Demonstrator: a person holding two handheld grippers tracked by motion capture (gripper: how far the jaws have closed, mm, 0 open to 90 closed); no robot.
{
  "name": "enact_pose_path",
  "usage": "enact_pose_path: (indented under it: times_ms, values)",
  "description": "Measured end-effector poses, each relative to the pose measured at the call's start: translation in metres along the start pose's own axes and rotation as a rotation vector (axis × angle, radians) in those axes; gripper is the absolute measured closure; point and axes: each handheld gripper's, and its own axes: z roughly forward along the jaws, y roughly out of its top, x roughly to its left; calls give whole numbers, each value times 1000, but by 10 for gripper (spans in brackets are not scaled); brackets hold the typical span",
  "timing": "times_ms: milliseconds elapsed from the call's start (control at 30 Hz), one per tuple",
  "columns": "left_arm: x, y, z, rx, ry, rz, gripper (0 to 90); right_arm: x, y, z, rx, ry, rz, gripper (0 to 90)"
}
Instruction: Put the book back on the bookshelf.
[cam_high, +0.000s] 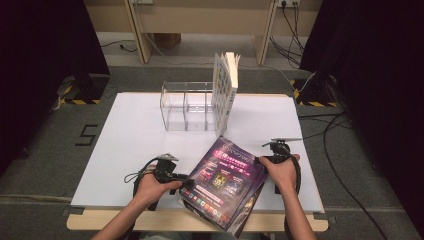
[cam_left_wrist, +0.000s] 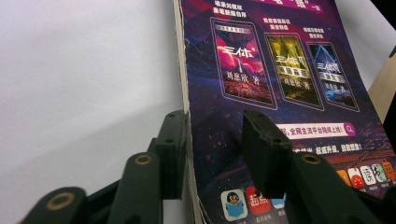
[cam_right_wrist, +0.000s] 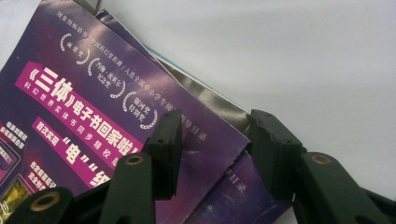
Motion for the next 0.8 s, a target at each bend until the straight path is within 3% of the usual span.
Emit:
enact_pose_path:
  times_ms: [67, 100, 267, 400, 567, 733, 800]
  values:
    - [-1, 0, 0, -3, 5, 1, 628, 3, 0, -1, 8, -9, 19, 564]
    - [-1, 0, 0, -5, 11, 5, 633, 1, 0, 0, -5, -15, -21, 574]
    - [-5, 0, -1, 2, 34, 22, 653, 3, 2, -9, -29, -29, -24, 676]
    - [-6, 1, -1, 5, 42, 20, 661, 8, 3, -19, -70, -20, -38, 698]
    - [-7, 0, -2, 4, 49, 22, 665, 10, 1, -25, -114, 24, 15, 682]
    - [-8, 0, -2, 8, 51, 23, 666, 10, -1, -28, -111, 27, 28, 666]
    - [-8, 0, -2, 9, 51, 23, 666, 10, -1, -29, -120, 44, 54, 663]
